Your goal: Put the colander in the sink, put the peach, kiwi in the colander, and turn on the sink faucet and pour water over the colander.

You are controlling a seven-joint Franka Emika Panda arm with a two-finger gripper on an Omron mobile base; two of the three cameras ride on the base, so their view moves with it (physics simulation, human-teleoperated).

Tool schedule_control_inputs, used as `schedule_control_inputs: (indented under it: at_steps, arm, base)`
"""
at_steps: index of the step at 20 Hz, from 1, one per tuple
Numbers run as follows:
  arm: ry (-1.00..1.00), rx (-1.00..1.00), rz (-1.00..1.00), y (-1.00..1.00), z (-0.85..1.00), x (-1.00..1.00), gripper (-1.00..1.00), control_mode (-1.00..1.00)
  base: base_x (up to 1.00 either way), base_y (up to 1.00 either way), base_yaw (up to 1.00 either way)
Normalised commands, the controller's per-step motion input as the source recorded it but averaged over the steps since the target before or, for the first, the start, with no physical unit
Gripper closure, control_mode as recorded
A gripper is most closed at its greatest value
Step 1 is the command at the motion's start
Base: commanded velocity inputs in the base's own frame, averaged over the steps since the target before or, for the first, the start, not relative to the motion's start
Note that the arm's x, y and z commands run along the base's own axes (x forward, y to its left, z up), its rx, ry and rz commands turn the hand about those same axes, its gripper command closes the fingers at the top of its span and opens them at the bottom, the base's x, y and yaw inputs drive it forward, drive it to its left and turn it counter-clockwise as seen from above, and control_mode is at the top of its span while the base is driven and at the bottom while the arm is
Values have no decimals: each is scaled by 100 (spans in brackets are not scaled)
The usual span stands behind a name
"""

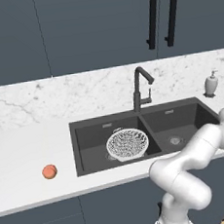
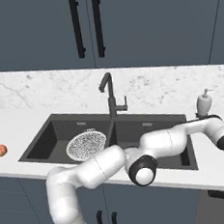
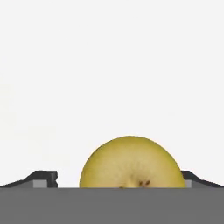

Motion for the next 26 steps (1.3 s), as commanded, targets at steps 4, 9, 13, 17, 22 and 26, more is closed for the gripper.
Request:
schedule_control_inputs:
  at_steps: [4, 9, 13, 17, 22, 26]
  arm:
    - [0, 0, -13, -25, -25, 33, 100, -100]
    - [0, 6, -5, 33, 4, -14, 100, -100]
    - [-1, 16, 0, 100, 22, -32, 100, -100]
    - [-14, 12, 4, 100, 30, -32, 100, -100]
    - [-41, 1, 0, 100, 46, -55, 100, -100]
    - [-60, -4, 0, 100, 24, -43, 100, -100]
  base:
    - [0, 0, 0]
    - [0, 0, 0]
    - [0, 0, 0]
    - [0, 0, 0]
    - [0, 0, 0]
    - [0, 0, 0]
